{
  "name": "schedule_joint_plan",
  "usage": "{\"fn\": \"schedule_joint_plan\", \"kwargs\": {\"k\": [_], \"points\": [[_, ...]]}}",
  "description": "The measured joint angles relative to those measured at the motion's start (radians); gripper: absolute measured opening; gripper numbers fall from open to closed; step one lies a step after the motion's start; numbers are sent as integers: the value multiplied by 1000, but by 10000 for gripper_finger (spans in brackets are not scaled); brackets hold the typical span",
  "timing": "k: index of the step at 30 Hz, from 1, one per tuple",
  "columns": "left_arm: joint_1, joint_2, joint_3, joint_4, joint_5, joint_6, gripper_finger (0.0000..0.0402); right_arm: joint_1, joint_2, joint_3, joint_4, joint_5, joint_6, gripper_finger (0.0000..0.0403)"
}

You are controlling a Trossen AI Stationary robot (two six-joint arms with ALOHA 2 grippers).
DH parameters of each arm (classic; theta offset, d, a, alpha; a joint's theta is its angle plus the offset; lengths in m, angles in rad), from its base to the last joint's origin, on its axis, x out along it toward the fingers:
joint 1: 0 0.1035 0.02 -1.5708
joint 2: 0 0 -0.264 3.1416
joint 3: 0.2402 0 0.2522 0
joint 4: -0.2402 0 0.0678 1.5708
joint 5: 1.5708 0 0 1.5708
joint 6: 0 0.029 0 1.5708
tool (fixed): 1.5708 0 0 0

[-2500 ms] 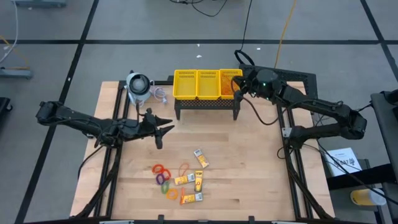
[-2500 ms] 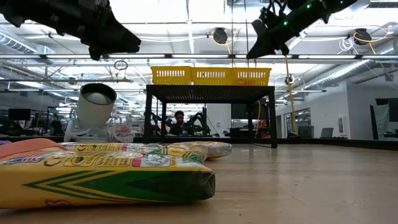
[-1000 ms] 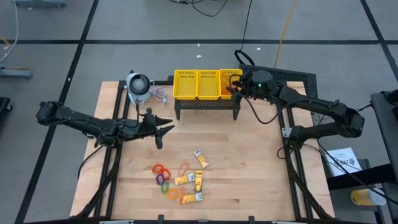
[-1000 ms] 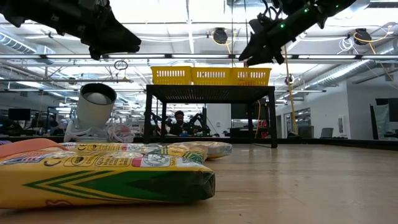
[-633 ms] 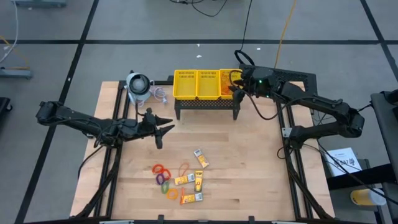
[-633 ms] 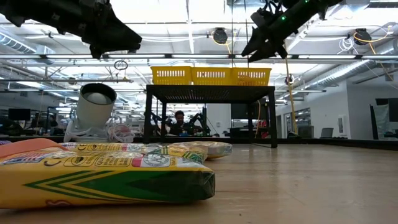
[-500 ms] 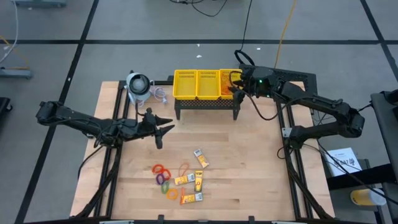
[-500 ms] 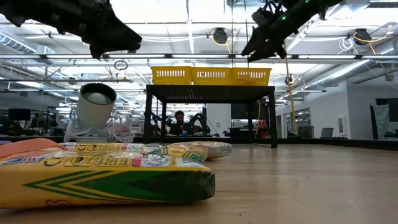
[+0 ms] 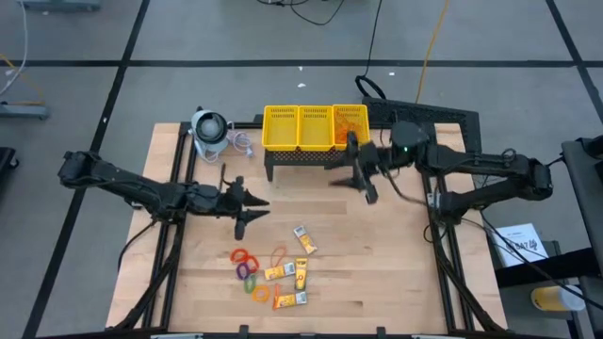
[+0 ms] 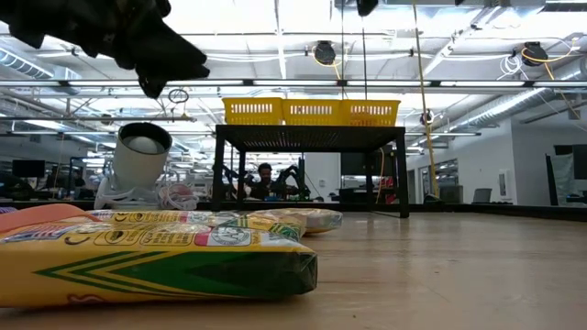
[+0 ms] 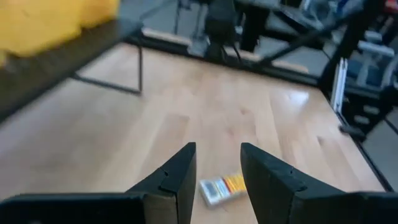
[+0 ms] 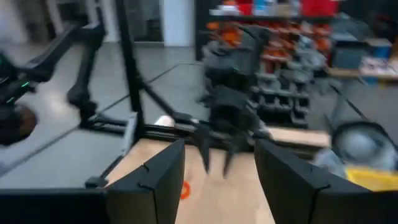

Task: Pick & Place Office Desk Supplies
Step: Put the orange rubber band into the right yellow bin on the shelf

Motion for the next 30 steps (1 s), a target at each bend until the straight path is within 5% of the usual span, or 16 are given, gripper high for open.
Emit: {"fn": "schedule_joint_plan", "kwargs": {"k": [14, 30], "points": [[-115, 357, 0, 207, 300, -20, 132, 158, -4, -73, -31, 7, -76, 187], [-244, 539, 12, 322, 264, 39, 131, 155, -5, -287, 230, 8, -55, 187]]}}
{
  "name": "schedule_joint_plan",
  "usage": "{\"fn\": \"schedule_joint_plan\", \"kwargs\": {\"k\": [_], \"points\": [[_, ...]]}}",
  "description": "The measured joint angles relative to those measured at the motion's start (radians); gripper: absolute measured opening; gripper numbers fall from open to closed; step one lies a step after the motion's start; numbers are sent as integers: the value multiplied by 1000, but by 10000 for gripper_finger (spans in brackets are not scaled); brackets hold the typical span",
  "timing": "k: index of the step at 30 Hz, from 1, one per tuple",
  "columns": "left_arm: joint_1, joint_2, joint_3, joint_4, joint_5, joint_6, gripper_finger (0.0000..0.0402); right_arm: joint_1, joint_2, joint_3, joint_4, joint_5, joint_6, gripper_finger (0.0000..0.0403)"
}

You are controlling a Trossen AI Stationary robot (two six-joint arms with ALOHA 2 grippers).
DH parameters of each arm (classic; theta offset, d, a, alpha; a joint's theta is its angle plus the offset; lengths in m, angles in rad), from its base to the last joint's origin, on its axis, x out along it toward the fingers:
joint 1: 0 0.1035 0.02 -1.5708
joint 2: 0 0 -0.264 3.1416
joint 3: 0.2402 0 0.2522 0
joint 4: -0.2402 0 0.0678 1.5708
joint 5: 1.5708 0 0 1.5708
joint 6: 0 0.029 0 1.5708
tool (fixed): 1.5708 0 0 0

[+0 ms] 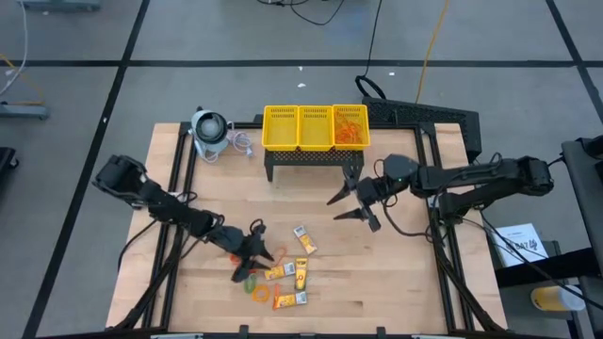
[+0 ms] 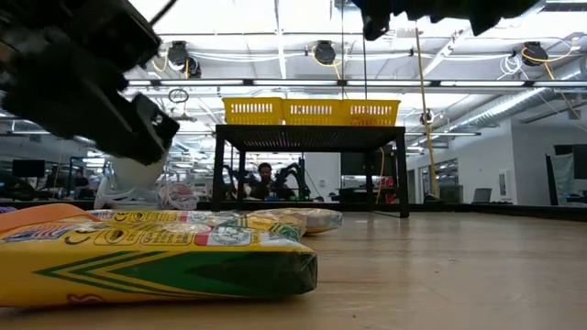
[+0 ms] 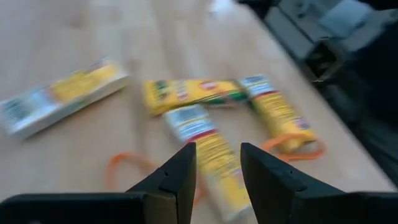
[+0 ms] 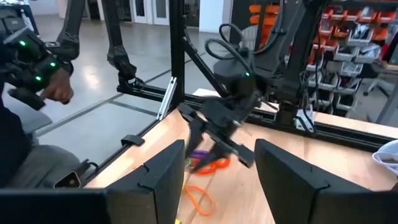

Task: Pick & Place Office Desk Supplies
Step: Put the orange rubber band into the right yellow bin on the shelf

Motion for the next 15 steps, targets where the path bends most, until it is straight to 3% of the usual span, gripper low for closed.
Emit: {"fn": "schedule_joint_plan", "kwargs": {"k": [4, 11, 15], "points": [[-46, 4, 86, -67, 36, 31, 131, -8, 0, -51, 99, 0, -1, 187], [-98, 55, 321, -500, -25, 209, 131, -17, 0, -83, 166, 0, -6, 187], [-99, 124, 352, -483, -29, 264, 131, -20, 0, -83, 167, 0, -6, 187]]}}
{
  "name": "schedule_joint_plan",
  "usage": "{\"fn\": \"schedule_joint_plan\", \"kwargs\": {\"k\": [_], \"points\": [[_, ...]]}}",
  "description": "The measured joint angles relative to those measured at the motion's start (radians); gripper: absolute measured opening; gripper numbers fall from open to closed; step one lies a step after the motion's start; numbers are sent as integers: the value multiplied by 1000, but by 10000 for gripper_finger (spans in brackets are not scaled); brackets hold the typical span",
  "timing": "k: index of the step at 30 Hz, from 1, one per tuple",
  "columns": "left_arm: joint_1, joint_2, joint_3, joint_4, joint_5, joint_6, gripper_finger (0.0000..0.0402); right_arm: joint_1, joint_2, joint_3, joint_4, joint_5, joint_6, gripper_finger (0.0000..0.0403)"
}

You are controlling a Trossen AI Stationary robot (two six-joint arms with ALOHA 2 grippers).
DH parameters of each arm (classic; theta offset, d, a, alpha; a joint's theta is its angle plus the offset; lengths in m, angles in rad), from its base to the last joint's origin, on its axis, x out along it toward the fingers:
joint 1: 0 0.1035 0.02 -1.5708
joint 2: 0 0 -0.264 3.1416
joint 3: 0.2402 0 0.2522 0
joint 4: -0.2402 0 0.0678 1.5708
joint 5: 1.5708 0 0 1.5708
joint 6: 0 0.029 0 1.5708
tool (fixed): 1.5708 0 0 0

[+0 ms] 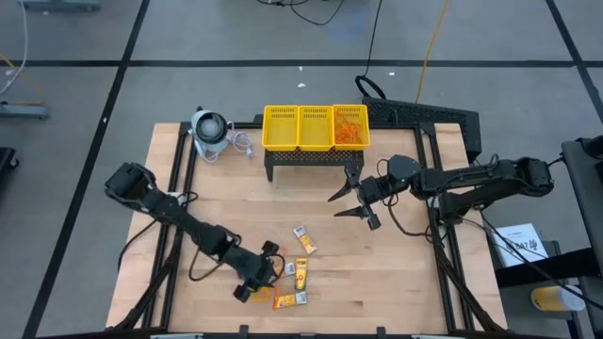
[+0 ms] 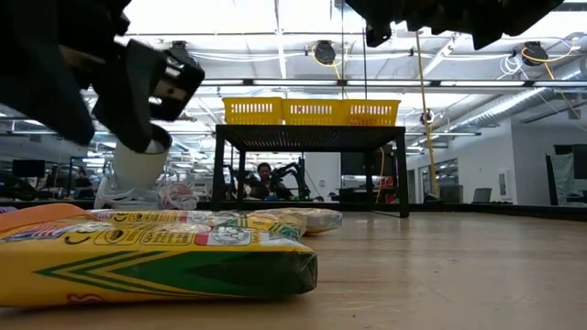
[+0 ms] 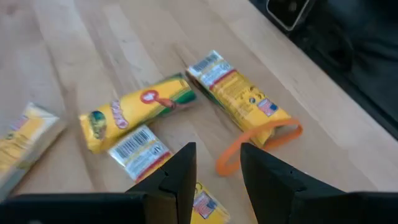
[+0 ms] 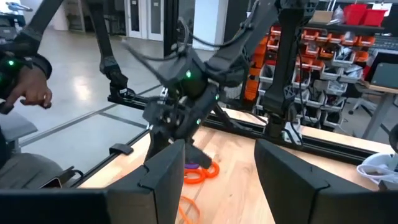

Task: Pick & Place Office Desk Supplies
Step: Put the orange rubber band into the right yellow bin on the shelf

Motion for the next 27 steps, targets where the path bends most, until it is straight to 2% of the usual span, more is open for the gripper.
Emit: {"fn": "schedule_joint_plan", "kwargs": {"k": [15, 27], "points": [[-27, 185, -2, 187, 8, -30, 131, 0, 0, 0, 34, -1, 0, 187], [-24, 205, -1, 186, -14, -35, 126, 0, 0, 0, 37, 0, 0, 187]]}}
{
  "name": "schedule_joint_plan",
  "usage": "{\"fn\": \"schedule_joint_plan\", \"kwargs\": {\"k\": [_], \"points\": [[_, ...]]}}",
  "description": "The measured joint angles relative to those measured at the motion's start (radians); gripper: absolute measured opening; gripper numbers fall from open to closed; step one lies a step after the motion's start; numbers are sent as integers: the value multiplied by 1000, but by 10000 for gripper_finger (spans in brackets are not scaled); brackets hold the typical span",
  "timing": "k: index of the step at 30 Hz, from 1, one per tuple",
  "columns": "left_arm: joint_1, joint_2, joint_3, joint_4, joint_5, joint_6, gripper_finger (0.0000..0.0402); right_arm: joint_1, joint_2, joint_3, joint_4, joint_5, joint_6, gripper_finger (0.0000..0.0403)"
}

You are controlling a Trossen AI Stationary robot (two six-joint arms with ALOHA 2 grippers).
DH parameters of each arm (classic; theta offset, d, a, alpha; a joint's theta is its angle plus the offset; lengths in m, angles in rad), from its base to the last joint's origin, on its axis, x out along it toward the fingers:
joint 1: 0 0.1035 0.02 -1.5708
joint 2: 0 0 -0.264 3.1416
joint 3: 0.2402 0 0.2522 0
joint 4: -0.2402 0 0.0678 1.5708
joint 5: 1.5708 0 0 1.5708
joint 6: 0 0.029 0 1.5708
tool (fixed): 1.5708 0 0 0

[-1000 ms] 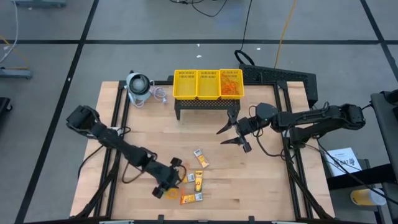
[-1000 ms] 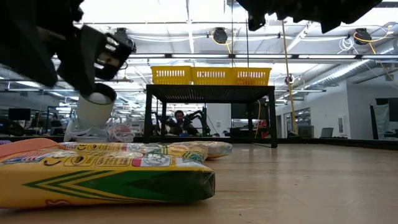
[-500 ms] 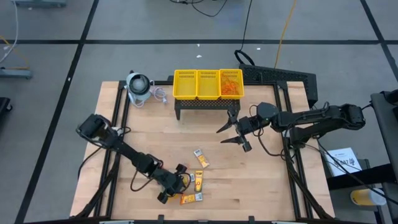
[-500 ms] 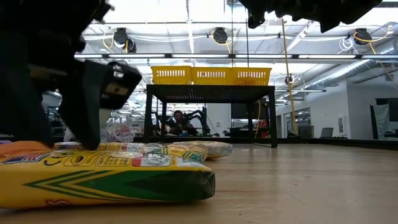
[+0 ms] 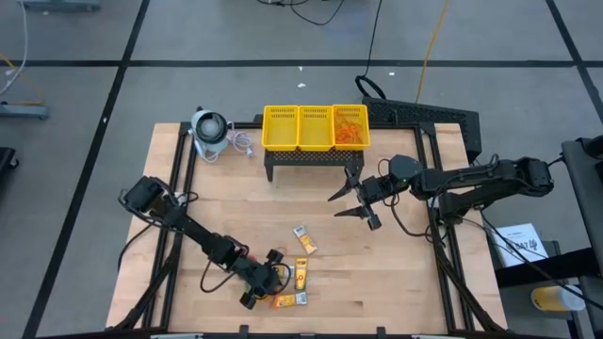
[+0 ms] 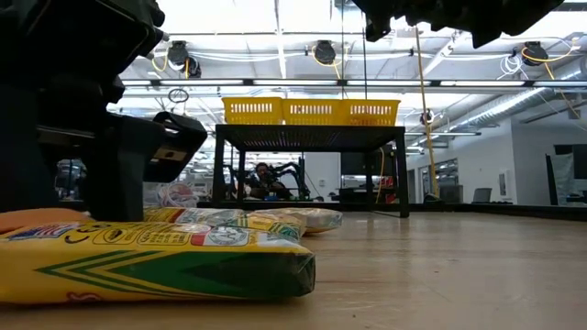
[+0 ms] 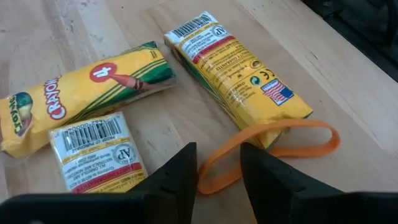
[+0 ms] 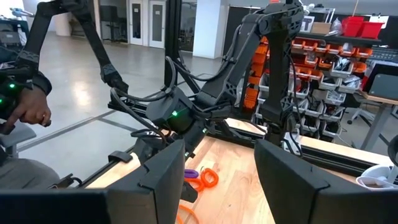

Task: Pick & Place Office Desk Supplies
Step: Put the orange rubber band into the right yellow bin on the shelf

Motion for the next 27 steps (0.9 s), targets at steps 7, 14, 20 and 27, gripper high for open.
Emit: {"fn": "schedule_joint_plan", "kwargs": {"k": [7, 14, 20, 27], "points": [[5, 1, 0, -4, -7, -2, 35, 0, 0, 0, -2, 0, 0, 187], [19, -62, -3, -60, -7, -10, 16, 0, 0, 0, -3, 1, 9, 187], [23, -221, -3, -199, -92, 19, 10, 0, 0, 0, -14, 28, 61, 187], [36, -408, -3, -223, -358, 204, 6, 2, 0, 0, -90, 26, 111, 187]]}}
